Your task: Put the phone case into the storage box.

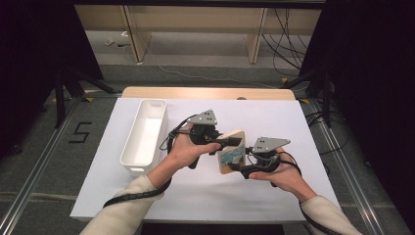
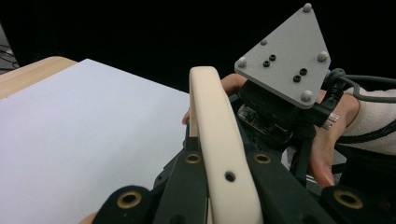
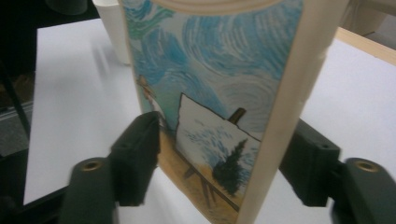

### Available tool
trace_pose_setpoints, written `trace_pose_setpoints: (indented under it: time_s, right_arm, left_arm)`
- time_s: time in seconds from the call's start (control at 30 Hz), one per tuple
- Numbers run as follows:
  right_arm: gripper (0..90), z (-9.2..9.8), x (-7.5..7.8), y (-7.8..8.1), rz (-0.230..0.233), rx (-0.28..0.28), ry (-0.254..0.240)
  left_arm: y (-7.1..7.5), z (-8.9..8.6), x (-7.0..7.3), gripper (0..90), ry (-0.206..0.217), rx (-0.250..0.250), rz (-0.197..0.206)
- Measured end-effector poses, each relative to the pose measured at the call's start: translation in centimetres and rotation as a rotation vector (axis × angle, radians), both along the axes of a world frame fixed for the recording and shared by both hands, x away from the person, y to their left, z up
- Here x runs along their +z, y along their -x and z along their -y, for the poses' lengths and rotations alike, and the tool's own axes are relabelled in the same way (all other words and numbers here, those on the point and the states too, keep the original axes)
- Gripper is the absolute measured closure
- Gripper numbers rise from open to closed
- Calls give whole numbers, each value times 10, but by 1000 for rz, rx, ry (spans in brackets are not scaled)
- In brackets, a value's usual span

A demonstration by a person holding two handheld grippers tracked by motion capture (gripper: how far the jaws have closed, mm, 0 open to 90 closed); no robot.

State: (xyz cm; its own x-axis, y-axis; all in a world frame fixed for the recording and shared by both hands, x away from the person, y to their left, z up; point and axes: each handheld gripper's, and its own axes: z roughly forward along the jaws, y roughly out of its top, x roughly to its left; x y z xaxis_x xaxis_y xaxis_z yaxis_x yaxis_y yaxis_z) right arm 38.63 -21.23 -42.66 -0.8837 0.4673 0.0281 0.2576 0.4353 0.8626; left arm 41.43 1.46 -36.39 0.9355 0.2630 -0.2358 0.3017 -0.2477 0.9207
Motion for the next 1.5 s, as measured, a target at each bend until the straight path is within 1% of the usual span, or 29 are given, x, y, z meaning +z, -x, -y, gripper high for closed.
trace_pose_setpoints:
  time_s: [0.07, 0.1, 0.17, 0.37, 0.5, 0.7, 0.77, 0.8, 0.83, 0.9, 1.1, 1.17, 1.2, 1.23, 1.3, 1.33, 1.37, 1.43, 1.47, 1.5]
  right_arm:
    - [431, 0, 0, 0, 3, 11, -2]
    - [440, -1, 0, 0, -8, 15, -2]
    - [479, 0, -1, 0, -7, 15, 4]
    - [583, 4, 0, -2, -36, 30, -6]
    - [657, 7, 1, -5, -62, 51, -8]
    - [746, 8, 1, -6, -80, 56, -10]
    - [784, 8, 2, -5, -77, 51, -14]
    - [801, 8, 2, -5, -80, 40, -15]
    - [803, 8, 3, -5, -87, 38, -17]
    - [805, 9, 3, -5, -87, 36, -15]
    - [807, 9, 3, -5, -102, 25, -12]
    - [808, 9, 4, -5, -106, 24, -14]
    - [808, 9, 5, -5, -107, 23, -14]
    - [808, 9, 5, -5, -105, 22, -14]
    - [808, 9, 6, -5, -102, 17, -16]
    - [808, 9, 7, -4, -99, 14, -16]
    - [808, 9, 8, -4, -100, 7, -19]
    - [807, 8, 9, -5, -101, -15, -22]
    - [807, 8, 9, -5, -99, -27, -21]
    - [807, 8, 9, -5, -98, -37, -22]
  left_arm:
    - [0, 0, 0, 893, -5, 3, 3]
    - [0, 0, 0, 893, -7, -2, 7]
    - [0, 0, 0, 893, -12, -3, 14]
    - [0, 0, 0, 894, -17, 4, 23]
    - [0, 0, 0, 893, -16, 7, 31]
    - [0, 0, 0, 884, -21, 6, 60]
    - [-1, -1, 0, 871, -22, 3, 76]
    - [-1, -1, 0, 861, -21, 1, 81]
    - [-1, -1, 0, 857, -20, 2, 84]
    - [-1, -1, 0, 853, -19, 5, 88]
    - [-3, -1, -2, 822, -11, 1, 87]
    - [-4, -2, -2, 779, -4, -10, 105]
    - [-4, -2, -2, 751, -3, -9, 107]
    - [-5, -3, -2, 724, -3, -5, 119]
    - [-6, -4, -2, 598, 6, 9, 124]
    - [-8, -5, -2, 544, 6, 30, 133]
    - [-9, -6, -2, 483, -4, 60, 154]
    - [-10, -7, -1, 380, -16, 93, 173]
    - [-10, -7, -1, 340, -20, 102, 183]
    - [-9, -7, 0, 309, -27, 120, 202]
